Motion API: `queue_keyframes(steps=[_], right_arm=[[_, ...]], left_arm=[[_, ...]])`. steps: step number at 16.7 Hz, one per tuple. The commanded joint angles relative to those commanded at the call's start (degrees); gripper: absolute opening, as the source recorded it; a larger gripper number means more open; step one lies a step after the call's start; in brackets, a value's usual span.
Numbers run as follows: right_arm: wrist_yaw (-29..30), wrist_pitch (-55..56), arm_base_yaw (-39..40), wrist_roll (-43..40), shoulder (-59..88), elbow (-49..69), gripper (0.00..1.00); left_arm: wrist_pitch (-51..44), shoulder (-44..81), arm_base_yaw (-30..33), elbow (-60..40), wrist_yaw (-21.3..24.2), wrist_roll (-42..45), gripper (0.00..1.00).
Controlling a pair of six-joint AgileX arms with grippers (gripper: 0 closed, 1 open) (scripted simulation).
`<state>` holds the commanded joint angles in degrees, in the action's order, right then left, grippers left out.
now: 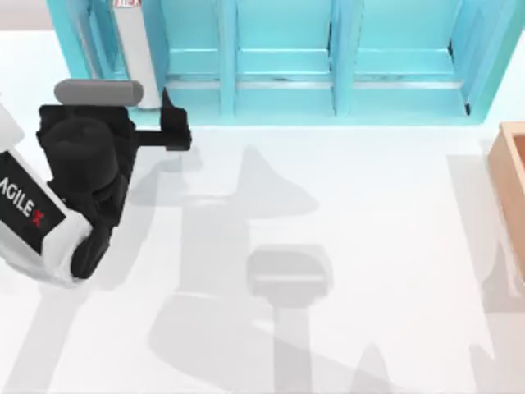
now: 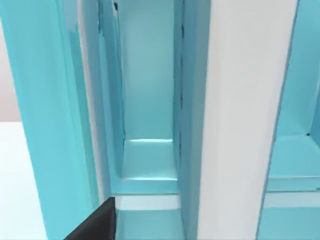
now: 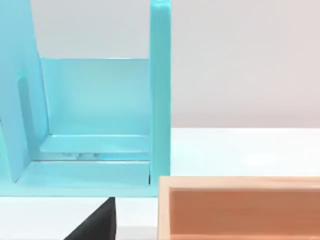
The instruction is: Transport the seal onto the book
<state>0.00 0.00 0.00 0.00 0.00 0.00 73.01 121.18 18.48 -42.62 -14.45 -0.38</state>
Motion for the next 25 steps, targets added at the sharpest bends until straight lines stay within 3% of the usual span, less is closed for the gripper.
queue_keyframes(steps=[7,16,22,25], right_arm=[[0.0,0.0,0.0,0.0,0.0,0.0,1.0],[0.0,0.0,0.0,0.0,0.0,0.0,1.0],[0.0,0.0,0.0,0.0,0.0,0.0,1.0],[0.0,0.0,0.0,0.0,0.0,0.0,1.0]], left_arm=[[-0.38,0.48,-0.34,-0.73,0.23,-0.01,1.0],[-10.71,12.16,-2.83,-23.21,2.98,0.21,1.0],[-12.5,13.71,-3.31,-26.3,3.49,0.21,1.0],[-12.5,13.71,-3.31,-26.3,3.49,0.21,0.77]])
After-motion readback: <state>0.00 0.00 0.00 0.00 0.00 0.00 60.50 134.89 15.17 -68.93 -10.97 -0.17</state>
